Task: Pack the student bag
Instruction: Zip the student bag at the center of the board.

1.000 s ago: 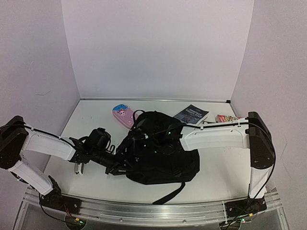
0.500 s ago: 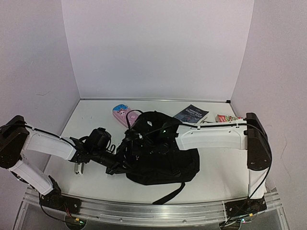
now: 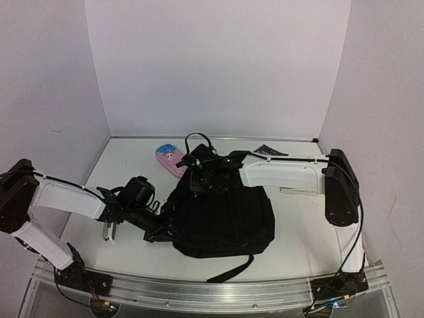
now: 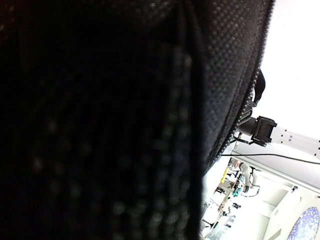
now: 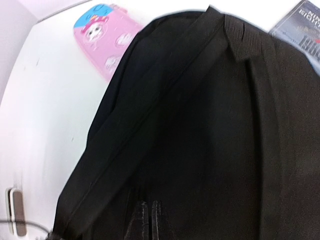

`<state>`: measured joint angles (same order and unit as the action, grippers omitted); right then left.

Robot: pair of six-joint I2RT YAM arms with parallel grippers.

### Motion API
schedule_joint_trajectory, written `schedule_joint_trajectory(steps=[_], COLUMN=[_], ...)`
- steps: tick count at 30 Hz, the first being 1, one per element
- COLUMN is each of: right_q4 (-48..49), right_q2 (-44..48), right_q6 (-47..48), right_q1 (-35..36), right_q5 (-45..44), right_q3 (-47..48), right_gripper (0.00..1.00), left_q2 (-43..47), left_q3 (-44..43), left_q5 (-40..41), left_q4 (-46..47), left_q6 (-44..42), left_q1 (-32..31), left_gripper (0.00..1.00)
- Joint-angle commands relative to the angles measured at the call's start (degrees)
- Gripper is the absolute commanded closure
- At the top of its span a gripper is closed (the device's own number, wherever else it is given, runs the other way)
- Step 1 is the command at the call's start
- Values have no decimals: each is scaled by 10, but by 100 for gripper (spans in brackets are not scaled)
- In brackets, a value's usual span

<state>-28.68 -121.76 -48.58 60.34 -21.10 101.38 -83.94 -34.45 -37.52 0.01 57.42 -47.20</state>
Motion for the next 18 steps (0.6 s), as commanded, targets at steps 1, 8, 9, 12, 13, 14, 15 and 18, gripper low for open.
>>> schedule_joint_trajectory(steps=[1, 8, 9, 12, 13, 14, 15, 18], right_q4=[9, 10, 10, 10, 11, 12, 13, 14], right_q2=[-17, -42, -45, -49, -47, -43, -34, 6], right_q6=[33, 63, 64, 69, 75, 83, 92, 108], right_q1=[-45, -74, -77, -83, -83, -83, -83, -83], right_q5=[-67, -73, -72, -59, -52, -39, -27, 3], right_q3=[50, 87, 88, 92, 92, 93, 92, 70], right_gripper=[100, 100, 100, 100, 100, 100, 100, 67], left_q2=[7, 11, 13, 19, 23, 26, 31, 54], left_q3=[-7, -12, -13, -13, -14, -16, -21, -57], left_q5=[-24, -26, -25, -24, -23, -23, -19, 2], left_q4=[-70, -92, -95, -101, -105, -111, -123, -173], left_q6=[-22, -33, -35, -37, -38, -40, -43, -56], left_q1=[-2, -2, -2, -2, -2, -2, -2, -1], left_gripper=[100, 100, 100, 100, 100, 99, 96, 65])
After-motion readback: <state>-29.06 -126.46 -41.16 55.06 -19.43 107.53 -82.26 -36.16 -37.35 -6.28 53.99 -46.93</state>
